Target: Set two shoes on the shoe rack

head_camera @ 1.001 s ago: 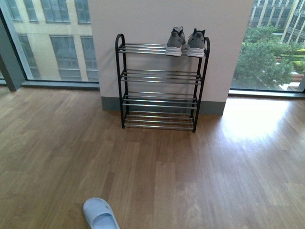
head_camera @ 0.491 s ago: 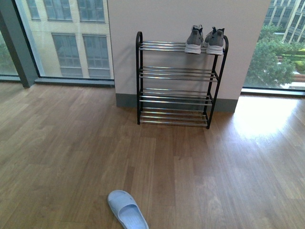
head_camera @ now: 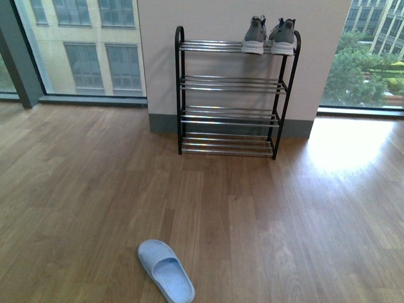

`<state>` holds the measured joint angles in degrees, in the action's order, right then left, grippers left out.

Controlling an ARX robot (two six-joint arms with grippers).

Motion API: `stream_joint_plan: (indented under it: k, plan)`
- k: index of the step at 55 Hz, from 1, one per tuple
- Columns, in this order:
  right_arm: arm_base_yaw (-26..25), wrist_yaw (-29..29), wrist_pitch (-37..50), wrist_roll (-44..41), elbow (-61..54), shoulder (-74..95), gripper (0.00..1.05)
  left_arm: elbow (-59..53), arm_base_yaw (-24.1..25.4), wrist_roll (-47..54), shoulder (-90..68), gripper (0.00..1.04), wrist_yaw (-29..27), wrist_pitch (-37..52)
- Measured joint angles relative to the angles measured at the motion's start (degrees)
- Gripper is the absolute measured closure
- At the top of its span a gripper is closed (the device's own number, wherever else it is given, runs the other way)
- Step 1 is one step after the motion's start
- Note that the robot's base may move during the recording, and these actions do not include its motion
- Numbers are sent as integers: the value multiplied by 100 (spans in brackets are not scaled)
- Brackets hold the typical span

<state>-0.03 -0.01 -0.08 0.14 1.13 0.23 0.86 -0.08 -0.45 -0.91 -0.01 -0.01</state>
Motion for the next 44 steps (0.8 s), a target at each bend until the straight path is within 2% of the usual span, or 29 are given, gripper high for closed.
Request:
stream_joint_plan:
  k: [44]
  plan:
    - [0,2,0,2,0,0,9,0,0,2,0,9,0,-2]
